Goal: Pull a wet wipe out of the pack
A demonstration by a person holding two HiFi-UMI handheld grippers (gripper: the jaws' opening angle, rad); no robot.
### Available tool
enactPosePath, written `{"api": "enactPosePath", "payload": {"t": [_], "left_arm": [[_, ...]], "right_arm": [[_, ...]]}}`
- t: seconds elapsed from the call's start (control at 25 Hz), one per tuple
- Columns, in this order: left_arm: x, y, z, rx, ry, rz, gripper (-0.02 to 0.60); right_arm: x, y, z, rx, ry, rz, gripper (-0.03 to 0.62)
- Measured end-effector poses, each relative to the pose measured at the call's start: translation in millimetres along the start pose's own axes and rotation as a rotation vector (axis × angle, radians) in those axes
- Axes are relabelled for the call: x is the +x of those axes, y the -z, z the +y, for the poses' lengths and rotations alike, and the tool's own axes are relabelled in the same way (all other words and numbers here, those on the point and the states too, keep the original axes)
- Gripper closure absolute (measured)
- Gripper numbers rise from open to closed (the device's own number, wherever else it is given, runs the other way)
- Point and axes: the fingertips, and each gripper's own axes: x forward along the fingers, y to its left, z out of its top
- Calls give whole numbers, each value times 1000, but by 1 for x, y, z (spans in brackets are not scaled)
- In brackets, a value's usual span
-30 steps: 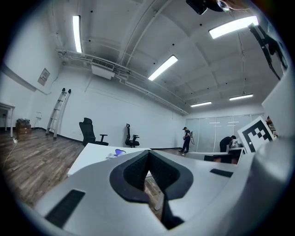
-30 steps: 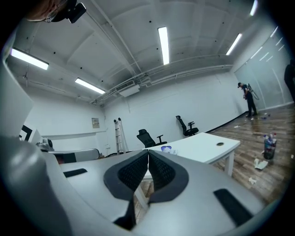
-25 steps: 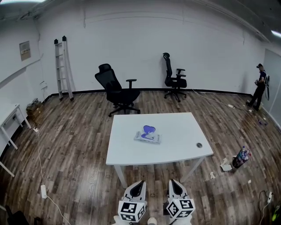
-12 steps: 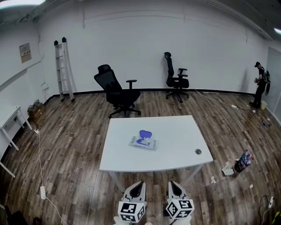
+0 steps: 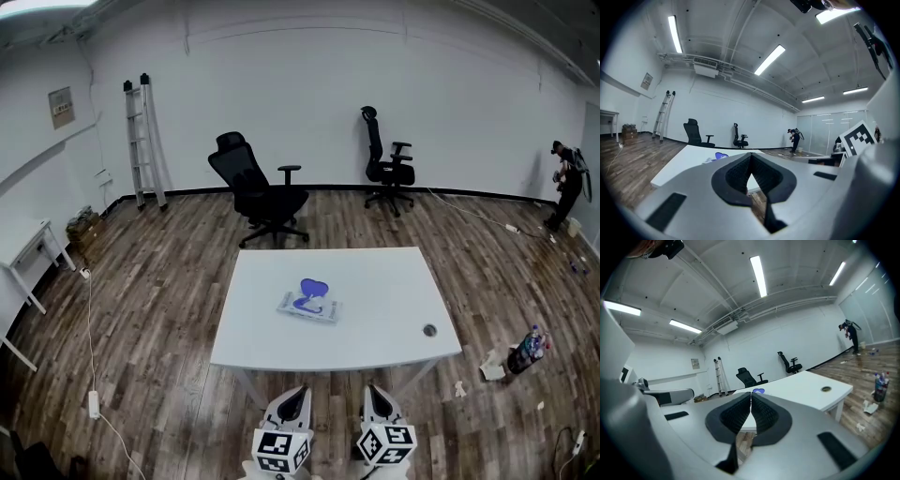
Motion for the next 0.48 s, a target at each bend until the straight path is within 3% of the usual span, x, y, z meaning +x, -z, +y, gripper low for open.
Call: {"api": "enactPosePath", "payload": {"t": [0.48], "left_arm": [[41, -9, 13, 4, -6, -21, 583]], "right_arm": [[37, -9, -7, -15, -24, 7, 585]]}}
